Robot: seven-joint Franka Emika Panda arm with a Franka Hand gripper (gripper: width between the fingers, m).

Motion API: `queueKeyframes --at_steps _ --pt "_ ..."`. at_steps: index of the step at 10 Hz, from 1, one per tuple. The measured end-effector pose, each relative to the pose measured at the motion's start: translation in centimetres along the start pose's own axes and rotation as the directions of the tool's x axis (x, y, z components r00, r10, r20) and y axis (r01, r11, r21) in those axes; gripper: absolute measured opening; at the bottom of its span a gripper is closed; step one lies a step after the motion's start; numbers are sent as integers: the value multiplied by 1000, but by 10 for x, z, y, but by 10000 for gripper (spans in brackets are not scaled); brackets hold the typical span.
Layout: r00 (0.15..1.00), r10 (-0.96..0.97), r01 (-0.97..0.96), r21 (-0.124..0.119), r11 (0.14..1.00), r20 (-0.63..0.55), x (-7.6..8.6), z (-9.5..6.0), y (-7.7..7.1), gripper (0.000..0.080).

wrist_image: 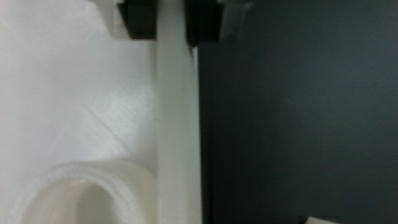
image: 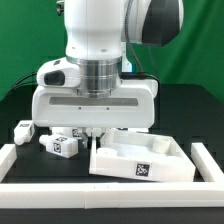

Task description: Assemble one leg

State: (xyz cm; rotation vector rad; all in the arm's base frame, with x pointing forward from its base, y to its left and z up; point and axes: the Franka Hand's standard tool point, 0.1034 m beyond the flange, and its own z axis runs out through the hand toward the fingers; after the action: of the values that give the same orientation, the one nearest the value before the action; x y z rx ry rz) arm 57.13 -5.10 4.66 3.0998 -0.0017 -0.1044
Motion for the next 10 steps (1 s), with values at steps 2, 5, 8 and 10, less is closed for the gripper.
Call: queueKeyframes --at_steps 2,5,8,10 --pt "1000 0 0 0 1000 2 -1 1 0 55" --pt "1000 26 -26 -5 1000 7 9 6 -5 55" --pt "998 41 -41 -4 999 39 11 13 -7 55" --pt "997 54 -54 -4 999 55 11 17 -11 55"
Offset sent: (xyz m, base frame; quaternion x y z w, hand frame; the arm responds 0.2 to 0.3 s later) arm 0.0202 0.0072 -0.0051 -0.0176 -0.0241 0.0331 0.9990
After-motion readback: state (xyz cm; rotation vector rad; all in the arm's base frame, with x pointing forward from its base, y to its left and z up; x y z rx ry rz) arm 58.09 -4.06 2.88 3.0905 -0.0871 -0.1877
